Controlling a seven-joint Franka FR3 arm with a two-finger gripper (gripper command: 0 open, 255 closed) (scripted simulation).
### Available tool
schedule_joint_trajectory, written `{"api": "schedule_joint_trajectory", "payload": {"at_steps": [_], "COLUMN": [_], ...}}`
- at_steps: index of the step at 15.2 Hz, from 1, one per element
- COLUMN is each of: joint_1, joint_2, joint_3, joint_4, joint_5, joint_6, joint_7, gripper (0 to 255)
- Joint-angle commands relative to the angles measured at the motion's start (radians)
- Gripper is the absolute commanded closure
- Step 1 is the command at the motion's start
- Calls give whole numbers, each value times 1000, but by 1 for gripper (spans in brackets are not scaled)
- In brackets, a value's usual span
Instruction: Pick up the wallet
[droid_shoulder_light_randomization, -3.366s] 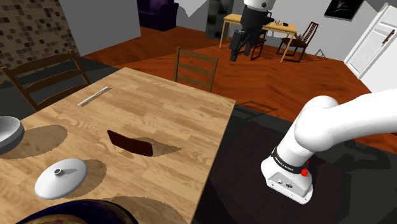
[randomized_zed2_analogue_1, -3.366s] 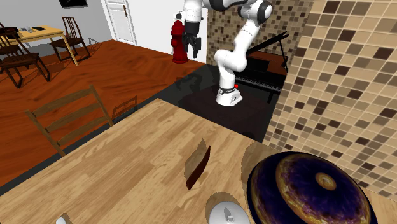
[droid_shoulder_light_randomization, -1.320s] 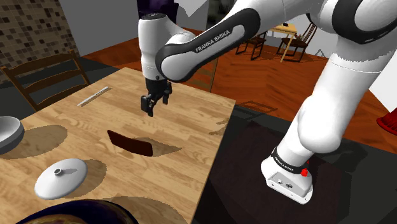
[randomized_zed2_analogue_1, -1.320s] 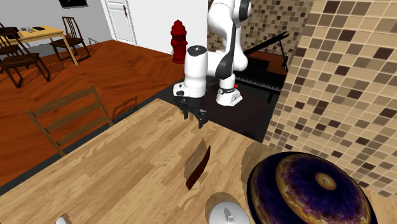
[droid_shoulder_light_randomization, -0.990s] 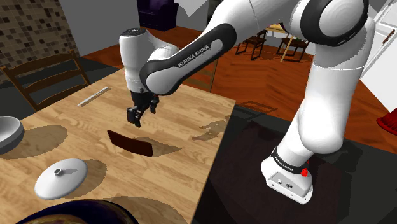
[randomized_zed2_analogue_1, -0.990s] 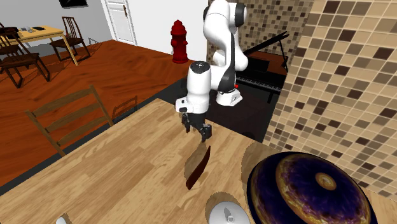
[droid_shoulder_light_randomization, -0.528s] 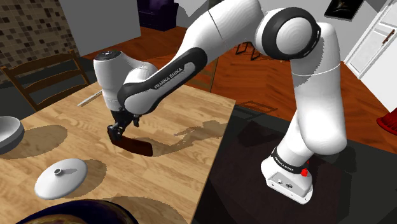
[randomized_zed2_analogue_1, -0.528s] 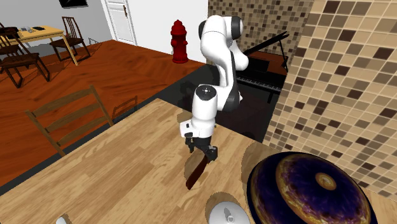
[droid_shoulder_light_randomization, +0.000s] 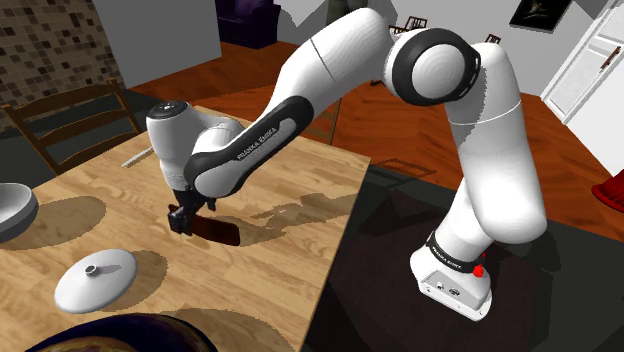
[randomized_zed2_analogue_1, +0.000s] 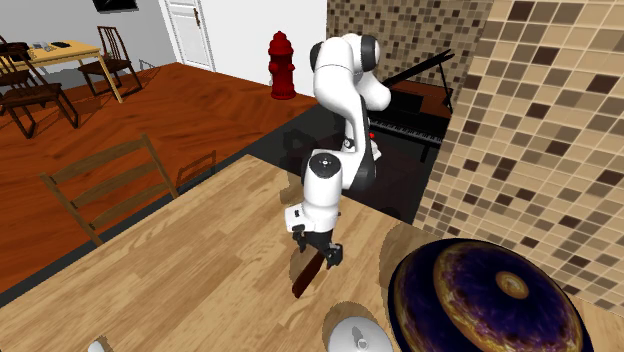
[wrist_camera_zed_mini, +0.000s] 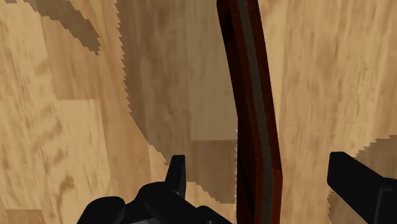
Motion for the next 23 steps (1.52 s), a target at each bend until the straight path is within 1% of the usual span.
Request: {"api": "schedule_joint_trajectory", "payload": {"at_steps": [1,2,3,12,23], "joint_1": [3,3,4,3,-13], "joint_2": [12,12,14,12,-74], "joint_3": [-3,-3,-4,-3,23], "joint_4": [1,1,2,1,19], "joint_5": [-5,-5,-5,-5,33], "joint_6": [11,11,11,11,-90], "joint_7": [4,4,4,4,-22], "gripper": [0,0,255,255,255]}}
